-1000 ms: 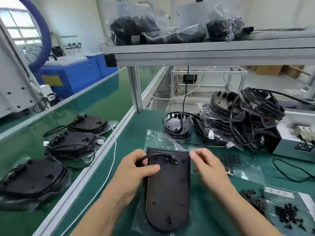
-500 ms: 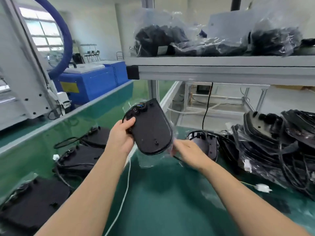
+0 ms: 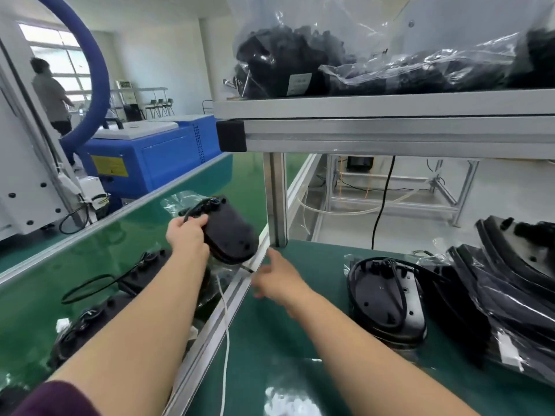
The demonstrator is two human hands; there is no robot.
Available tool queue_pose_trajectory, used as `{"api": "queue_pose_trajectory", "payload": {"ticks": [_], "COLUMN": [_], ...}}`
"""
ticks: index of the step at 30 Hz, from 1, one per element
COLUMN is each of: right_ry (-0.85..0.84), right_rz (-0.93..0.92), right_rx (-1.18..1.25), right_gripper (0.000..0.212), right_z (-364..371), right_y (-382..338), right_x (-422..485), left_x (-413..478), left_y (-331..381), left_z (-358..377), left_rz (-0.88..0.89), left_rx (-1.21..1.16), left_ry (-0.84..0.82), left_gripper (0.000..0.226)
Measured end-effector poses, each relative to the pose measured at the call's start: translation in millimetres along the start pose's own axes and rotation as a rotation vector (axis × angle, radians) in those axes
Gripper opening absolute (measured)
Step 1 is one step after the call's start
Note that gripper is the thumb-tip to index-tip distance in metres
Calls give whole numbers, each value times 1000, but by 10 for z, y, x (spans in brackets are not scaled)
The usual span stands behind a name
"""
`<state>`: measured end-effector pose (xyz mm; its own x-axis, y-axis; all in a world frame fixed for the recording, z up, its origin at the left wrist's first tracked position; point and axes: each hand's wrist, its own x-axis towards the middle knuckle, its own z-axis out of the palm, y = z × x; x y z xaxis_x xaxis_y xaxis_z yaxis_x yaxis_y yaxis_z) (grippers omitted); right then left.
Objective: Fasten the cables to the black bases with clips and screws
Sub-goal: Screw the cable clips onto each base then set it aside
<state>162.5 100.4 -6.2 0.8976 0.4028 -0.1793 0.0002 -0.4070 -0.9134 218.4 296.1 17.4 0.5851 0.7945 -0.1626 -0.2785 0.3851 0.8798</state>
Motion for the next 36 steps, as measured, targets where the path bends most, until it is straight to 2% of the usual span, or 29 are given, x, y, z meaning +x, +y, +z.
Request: {"api": "queue_pose_trajectory", "payload": {"ticks": [2, 3, 5, 8, 9, 10, 11, 13, 16, 19, 20, 21, 23, 25, 27, 28, 30, 33, 34, 36], "right_ry": [-5, -37, -101, -200, -219, -217, -175, -17, 145, 50, 9, -13, -70, -132, -135, -130, -96, -41, -24, -2], "right_rz": [19, 60, 117, 126, 109, 81, 45, -41, -98, 48, 77, 96, 136, 191, 79, -10, -181, -368, -415, -473], "right_rx": [-680, -879, -991, -1077, -1111, -1125, -1103, -844, -184, 402, 464, 449, 351, 350, 127, -79, -527, -810, -852, -952], "right_gripper": [55, 60, 50, 19, 11, 8, 14, 19, 7, 13, 15, 19, 22, 38, 39, 34, 27, 24, 28, 44], "right_z": [-65, -110, -202, -391, -457, -521, -576, -637, -527, -215, -81, 75, 347, 460, 397, 314, 128, 9, -11, -51], "right_y": [48, 77, 84, 63, 32, -8, -48, -177, -374, -411, -362, -291, -193, -101, -61, -72, -56, 264, 410, 693], "right_x": [-48, -80, -156, -245, -269, -279, -261, -171, 62, 252, 305, 354, 305, 206, 88, 4, -246, -803, -1004, -1318], "left_x": [231, 324, 477, 580, 594, 612, 634, 638, 566, 423, 356, 279, 72, -255, -670, -851, -1094, -1388, -1498, -1756], "left_y": [17, 13, -28, -115, -126, -134, -130, -73, 48, 142, 173, 210, 243, 178, 45, -31, -135, -221, -272, -434], "left_z": [-57, -75, -109, -119, -116, -119, -123, -106, -107, -155, -149, -130, -58, 6, 0, -17, -42, 61, 134, 291], "left_rz": [41, 43, 31, 52, 92, 130, 155, 221, 374, 403, 416, 477, 729, 900, 814, 742, 657, 579, 535, 244], "left_rx": [70, 104, 134, 203, 334, 501, 699, 1127, 1671, 2016, 2058, 2069, 1973, 1680, 1519, 1520, 1498, 1344, 1305, 1206], "left_ry": [42, 69, 103, 108, 126, 128, 111, 53, -8, -24, -29, -42, -144, -442, -761, -840, -859, -820, -815, -858], "left_gripper": [34, 30, 22, 22, 20, 27, 38, 45, 37, 33, 33, 33, 34, 32, 27, 24, 18, 11, 15, 45]}}
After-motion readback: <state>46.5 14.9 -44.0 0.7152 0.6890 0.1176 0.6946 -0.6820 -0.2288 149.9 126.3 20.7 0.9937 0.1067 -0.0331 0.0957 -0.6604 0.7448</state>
